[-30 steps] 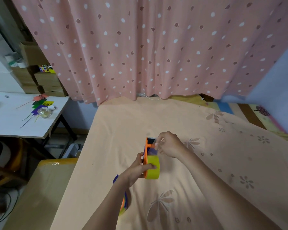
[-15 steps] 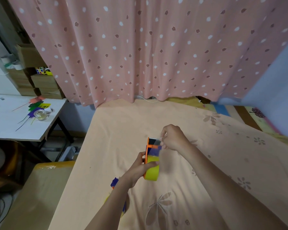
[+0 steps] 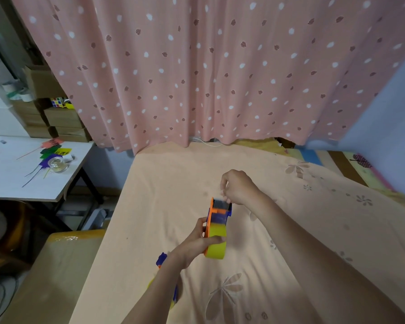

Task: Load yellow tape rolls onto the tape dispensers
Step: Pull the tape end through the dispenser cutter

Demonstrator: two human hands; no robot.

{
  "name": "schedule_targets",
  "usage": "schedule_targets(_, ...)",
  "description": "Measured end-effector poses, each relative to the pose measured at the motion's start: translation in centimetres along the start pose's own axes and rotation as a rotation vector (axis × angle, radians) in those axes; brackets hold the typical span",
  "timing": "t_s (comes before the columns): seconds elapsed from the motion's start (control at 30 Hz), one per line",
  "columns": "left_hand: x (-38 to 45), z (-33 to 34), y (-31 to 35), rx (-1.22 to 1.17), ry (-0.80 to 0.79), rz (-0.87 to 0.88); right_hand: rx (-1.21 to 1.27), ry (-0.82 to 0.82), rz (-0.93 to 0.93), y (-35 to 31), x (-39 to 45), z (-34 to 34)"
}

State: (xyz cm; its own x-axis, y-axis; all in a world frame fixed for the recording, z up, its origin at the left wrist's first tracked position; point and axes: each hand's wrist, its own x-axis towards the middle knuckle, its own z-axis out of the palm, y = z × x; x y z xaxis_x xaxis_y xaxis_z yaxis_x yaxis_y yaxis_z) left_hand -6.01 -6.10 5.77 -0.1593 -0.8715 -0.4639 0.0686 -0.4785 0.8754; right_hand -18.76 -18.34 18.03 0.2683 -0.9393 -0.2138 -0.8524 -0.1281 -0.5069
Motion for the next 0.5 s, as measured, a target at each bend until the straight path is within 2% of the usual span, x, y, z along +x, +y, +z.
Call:
schedule_targets(0.23, -0.8, -0.4, -1.1, -0.018, -0.087, -0.024, 0.083, -0.078, -0.033, -0.1, 0.8, -2.0)
schedule_targets(0.37, -1.1, -0.5, -1.1, -0.105, -0.162, -0.045, 0.179, -0.195, -0.060, -0.1, 0.8, -2.3)
schedule_targets(0.5, -1.0, -0.7, -1.1, -0.180, -0.168, -0.053, 0.297, -0.299, -0.015, 0.3, 0.9, -3.0)
